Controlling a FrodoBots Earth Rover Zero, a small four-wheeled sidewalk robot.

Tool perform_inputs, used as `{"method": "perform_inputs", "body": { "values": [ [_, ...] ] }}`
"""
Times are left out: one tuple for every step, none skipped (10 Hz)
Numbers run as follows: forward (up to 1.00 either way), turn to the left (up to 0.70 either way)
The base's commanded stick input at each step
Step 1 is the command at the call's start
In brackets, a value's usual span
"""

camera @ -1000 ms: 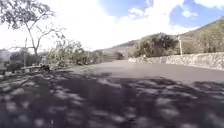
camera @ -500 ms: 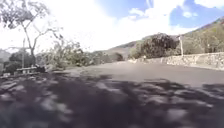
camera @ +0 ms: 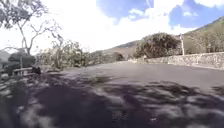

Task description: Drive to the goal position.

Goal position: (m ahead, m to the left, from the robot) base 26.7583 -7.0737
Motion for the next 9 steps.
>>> {"method": "perform_inputs", "body": {
  "values": [
    [0.70,0.00],
    [0.70,0.00],
    [0.70,0.00],
    [0.70,0.00],
    [0.70,0.00],
    [0.70,0.00],
    [0.70,0.00],
    [0.70,0.00],
    [0.70,0.00]
  ]
}}
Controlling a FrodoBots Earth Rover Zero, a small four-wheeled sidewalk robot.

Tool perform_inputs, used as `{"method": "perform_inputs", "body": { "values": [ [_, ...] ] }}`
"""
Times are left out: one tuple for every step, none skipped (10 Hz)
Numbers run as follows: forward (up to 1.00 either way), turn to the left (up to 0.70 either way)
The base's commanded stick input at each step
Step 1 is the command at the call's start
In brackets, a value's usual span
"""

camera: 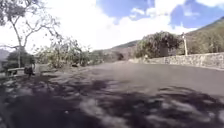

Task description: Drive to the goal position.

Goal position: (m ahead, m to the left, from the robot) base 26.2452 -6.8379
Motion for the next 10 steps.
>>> {"method": "perform_inputs", "body": {
  "values": [
    [0.70,0.00],
    [0.70,0.00],
    [0.70,0.00],
    [0.70,0.00],
    [0.70,0.00],
    [0.70,0.00],
    [0.70,0.00],
    [0.70,0.00],
    [0.70,0.00],
    [0.70,0.00]
  ]
}}
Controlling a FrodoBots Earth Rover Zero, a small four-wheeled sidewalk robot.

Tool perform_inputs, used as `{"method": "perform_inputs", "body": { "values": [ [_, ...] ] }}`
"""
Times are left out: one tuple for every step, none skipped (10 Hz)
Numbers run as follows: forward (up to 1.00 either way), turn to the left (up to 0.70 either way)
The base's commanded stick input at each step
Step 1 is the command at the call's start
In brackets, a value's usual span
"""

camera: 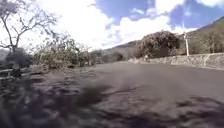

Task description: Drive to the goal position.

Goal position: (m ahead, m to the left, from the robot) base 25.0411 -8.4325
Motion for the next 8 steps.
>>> {"method": "perform_inputs", "body": {
  "values": [
    [0.70,0.00],
    [0.70,0.00],
    [0.70,0.00],
    [0.70,0.00],
    [0.70,0.00],
    [0.70,0.00],
    [0.70,0.00],
    [0.70,0.00]
  ]
}}
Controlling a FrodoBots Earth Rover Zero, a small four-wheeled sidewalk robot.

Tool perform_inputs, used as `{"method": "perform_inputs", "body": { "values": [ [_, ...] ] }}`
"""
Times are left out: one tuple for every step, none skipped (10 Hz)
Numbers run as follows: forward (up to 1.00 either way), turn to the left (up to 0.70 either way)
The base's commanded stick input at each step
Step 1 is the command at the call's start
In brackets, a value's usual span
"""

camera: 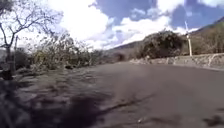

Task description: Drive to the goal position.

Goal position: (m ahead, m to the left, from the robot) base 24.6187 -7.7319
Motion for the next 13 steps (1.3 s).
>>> {"method": "perform_inputs", "body": {
  "values": [
    [0.70,0.00],
    [0.70,0.00],
    [0.70,0.00],
    [0.70,0.00],
    [0.70,0.00],
    [0.70,0.00],
    [0.70,0.00],
    [0.70,0.00],
    [0.70,0.00],
    [0.70,0.00],
    [0.70,0.00],
    [0.70,0.00],
    [0.70,0.00]
  ]
}}
